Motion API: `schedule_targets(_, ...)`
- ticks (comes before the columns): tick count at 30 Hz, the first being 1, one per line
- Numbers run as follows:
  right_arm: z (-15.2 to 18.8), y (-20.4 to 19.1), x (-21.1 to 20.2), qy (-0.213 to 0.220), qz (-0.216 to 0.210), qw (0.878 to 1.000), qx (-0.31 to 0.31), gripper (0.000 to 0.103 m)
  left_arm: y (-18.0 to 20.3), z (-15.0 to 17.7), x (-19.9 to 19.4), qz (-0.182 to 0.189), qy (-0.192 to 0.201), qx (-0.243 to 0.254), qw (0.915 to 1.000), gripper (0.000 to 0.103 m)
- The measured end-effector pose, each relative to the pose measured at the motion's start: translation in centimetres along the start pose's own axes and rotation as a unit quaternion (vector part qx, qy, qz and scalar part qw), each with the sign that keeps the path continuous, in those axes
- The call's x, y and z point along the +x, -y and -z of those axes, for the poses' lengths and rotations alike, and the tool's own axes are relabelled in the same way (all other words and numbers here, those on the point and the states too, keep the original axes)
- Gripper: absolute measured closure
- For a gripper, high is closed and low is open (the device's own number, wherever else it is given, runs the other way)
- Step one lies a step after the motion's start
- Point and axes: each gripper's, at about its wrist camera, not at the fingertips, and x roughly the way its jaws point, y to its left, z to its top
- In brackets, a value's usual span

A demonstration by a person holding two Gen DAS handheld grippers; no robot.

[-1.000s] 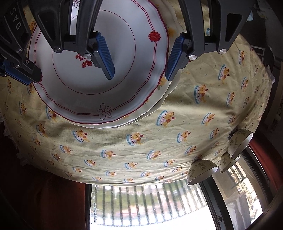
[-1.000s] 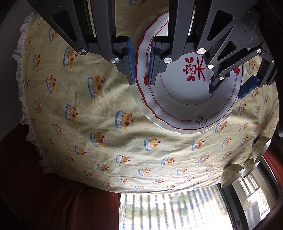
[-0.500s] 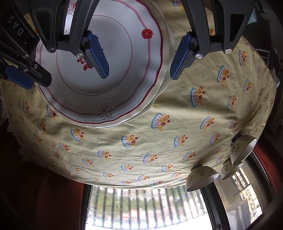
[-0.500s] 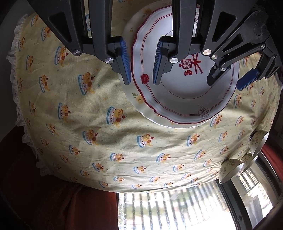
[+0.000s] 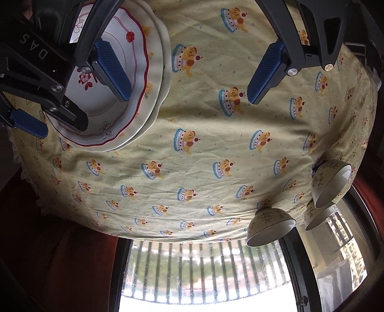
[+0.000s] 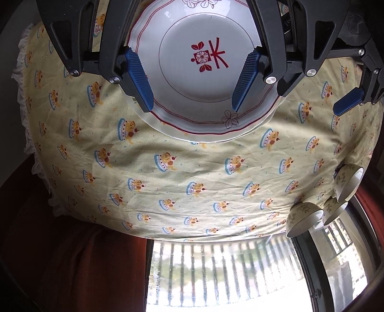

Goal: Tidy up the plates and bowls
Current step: 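Move both tools away from the plates toward the cream bowls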

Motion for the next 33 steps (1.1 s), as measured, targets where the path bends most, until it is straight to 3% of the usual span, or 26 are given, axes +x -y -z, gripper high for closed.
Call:
schedule_targets(7, -1.8, -5.6, 0.8, 0.009, 0.008, 0.999, 0.044, 0.021, -6.3, -2.1, 0.6, 0.032, 0.008, 0.028, 0.9991, 0.005)
schedule_targets(11, -2.8, -9.3, 1.8, 0.012, 0.004, 0.996, 0.088, 0.017, -10.1, -3.4, 1.0, 0.020, 0.015, 0.046, 0.9986, 0.007)
schedule_targets(17, -4.9, -15.4, 3.1, 0.013, -0.001, 0.994, 0.109, 0.017, -16.3, -5.3, 2.2, 0.035, 0.007, 0.032, 0.9988, 0.015)
schedule_targets(19, -5.7, -17.3, 3.5, 0.014, -0.017, 0.993, 0.115, 0.017, -18.0, -5.9, 2.3, 0.025, 0.012, 0.032, 0.9991, 0.017)
schedule_targets(23, -7.5, -21.7, 4.2, 0.020, 0.012, 0.995, 0.092, 0.017, -21.3, -7.1, 2.8, 0.008, 0.020, 0.045, 0.9987, 0.020)
schedule_targets(30, -10.5, -27.0, 5.5, 0.018, 0.018, 0.996, 0.091, 0.017, -26.6, -9.6, 3.6, -0.007, 0.027, 0.043, 0.9987, 0.021)
schedule_targets(33, -12.0, -29.0, 5.9, 0.014, 0.019, 0.995, 0.092, 0.017, -28.8, -10.7, 4.1, -0.015, 0.025, 0.027, 0.9992, 0.028)
